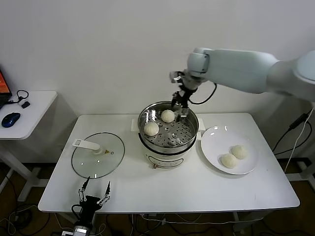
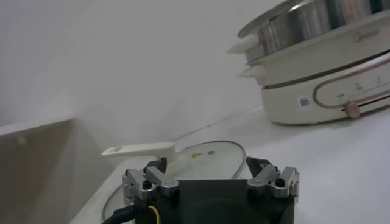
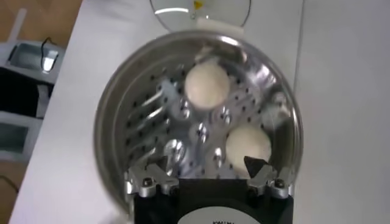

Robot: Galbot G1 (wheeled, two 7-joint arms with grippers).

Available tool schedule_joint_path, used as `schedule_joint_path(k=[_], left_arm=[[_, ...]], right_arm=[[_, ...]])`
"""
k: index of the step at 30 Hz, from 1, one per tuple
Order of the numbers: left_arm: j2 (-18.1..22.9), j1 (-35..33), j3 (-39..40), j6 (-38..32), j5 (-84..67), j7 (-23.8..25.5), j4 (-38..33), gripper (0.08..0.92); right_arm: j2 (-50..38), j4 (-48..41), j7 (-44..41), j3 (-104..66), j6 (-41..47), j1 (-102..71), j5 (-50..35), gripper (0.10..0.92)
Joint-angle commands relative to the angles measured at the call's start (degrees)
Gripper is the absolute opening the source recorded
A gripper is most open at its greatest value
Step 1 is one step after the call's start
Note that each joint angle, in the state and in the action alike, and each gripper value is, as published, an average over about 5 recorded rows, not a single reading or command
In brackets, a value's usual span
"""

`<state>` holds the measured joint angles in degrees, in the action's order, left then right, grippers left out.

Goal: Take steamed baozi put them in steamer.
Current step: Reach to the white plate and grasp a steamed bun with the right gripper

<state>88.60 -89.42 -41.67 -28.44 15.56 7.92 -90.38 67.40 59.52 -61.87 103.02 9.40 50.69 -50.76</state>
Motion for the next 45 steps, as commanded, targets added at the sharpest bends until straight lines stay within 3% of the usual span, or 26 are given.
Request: schedule_joint_path(k=[1,18,45], left_arm=[[0.4,-0.1,0.3,0.0,0.3,0.0,-0.5,0.823],[1.4,-0.5,-0.3,0.1,0.8,-0.1,-0.4,0.823],[1.7,-0.3,-0.9,-0.2,1.4,-0.4,1.5,0.823]], right_arm=[[-15.0,6.9,-3.4,7.7,-6.4,6.7,3.0,0.823],[-26.3,5.5,-3.0,0.5,-10.6,-8.7,16.7,0.823],[-22.8,-1.4,-0.3,-10.8,-9.7,-25.2,27.4,0.823]])
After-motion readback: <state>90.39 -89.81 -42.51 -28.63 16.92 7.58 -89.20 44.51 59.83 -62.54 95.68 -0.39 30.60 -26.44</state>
